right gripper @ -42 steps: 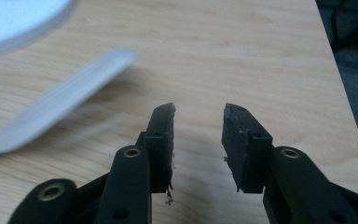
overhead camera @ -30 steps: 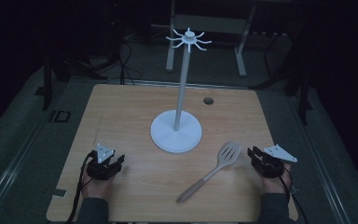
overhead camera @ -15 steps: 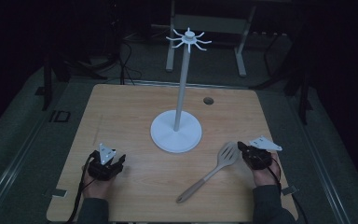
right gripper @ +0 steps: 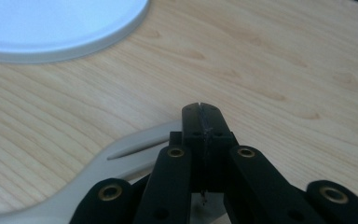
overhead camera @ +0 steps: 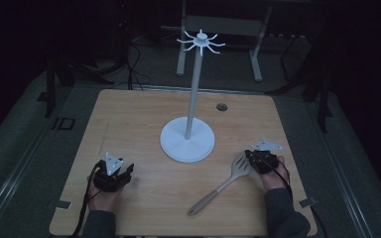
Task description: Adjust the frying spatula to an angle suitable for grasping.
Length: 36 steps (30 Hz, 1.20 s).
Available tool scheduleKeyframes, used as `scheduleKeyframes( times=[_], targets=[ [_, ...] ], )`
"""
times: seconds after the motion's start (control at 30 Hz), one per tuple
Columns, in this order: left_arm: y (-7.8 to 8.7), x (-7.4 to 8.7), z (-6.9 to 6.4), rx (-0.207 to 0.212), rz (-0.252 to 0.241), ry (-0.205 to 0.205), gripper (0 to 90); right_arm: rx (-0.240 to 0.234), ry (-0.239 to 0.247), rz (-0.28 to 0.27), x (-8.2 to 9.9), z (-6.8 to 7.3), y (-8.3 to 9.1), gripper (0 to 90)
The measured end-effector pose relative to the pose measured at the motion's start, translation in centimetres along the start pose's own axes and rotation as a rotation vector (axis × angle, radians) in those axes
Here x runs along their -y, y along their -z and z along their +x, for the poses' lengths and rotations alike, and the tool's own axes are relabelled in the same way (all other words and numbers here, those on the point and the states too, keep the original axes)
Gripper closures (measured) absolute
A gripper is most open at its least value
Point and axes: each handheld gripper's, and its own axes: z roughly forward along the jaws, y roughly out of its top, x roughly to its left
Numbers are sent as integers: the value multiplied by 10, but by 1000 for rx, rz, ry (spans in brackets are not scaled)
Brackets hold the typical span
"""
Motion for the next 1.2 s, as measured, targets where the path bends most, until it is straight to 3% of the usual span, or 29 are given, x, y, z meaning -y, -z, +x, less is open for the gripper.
scheduleKeyframes(
  times=[0.43, 0.67, 1.0, 1.2],
  targets=[
    [-1, 0, 0, -5, -5, 2, 510, 7, -8, 11, 15, -3, 11, 900],
    [-1, 0, 0, -6, -6, 1, 510, -2, -12, 45, 31, -2, 17, 900],
    [0, 0, 0, -8, -6, 2, 510, -23, -4, 83, 54, 10, 36, 900],
    [-1, 0, 0, -3, -4, 3, 510, -56, 25, 104, 65, 23, 53, 900]
  ],
)
